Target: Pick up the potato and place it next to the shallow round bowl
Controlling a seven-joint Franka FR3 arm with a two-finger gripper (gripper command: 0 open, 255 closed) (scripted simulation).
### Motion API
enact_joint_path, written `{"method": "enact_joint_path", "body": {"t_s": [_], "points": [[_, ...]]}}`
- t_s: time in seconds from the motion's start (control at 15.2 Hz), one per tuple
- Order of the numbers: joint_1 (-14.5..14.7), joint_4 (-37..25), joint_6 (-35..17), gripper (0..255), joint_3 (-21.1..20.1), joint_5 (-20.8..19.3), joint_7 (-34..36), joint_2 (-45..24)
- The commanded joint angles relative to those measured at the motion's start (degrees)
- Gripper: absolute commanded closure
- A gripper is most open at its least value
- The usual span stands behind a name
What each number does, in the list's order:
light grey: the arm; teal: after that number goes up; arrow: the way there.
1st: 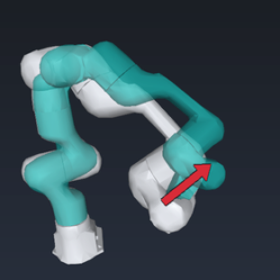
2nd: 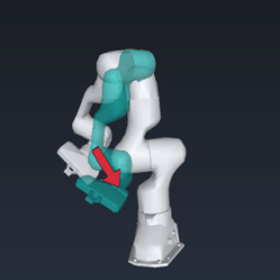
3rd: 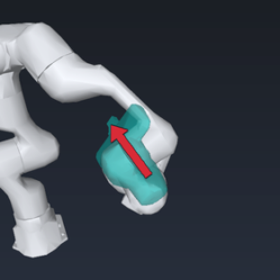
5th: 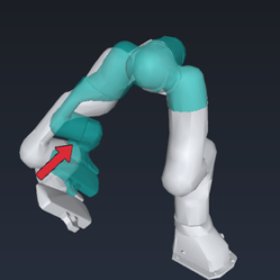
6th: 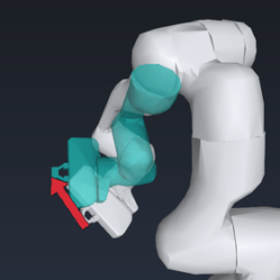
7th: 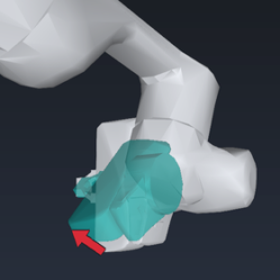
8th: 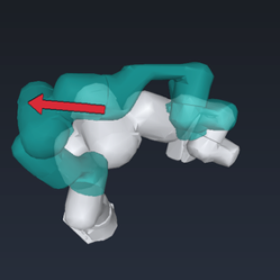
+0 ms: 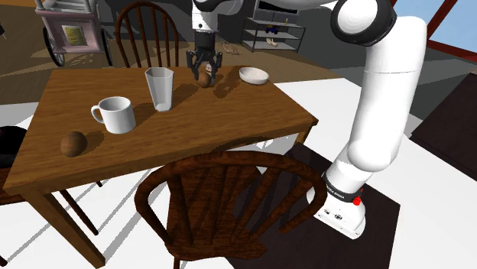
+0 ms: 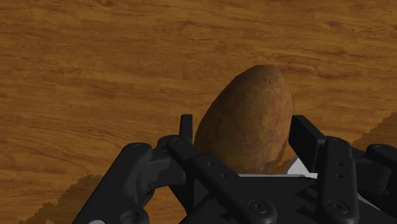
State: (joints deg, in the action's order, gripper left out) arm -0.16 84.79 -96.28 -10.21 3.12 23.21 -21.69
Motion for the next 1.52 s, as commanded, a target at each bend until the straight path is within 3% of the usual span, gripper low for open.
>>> {"method": "enact_joint_path", "body": {"t_s": [0.0, 0.73, 1.45], "points": [[-1.45, 2.23, -0.51, 255, 0.61, 0.13, -2.04, 1.54], [-10.19, 10.06, -1.46, 255, 5.59, -0.23, -15.51, 7.39], [-18.46, 8.99, -0.39, 255, 11.12, -1.66, -28.91, 6.82]]}}
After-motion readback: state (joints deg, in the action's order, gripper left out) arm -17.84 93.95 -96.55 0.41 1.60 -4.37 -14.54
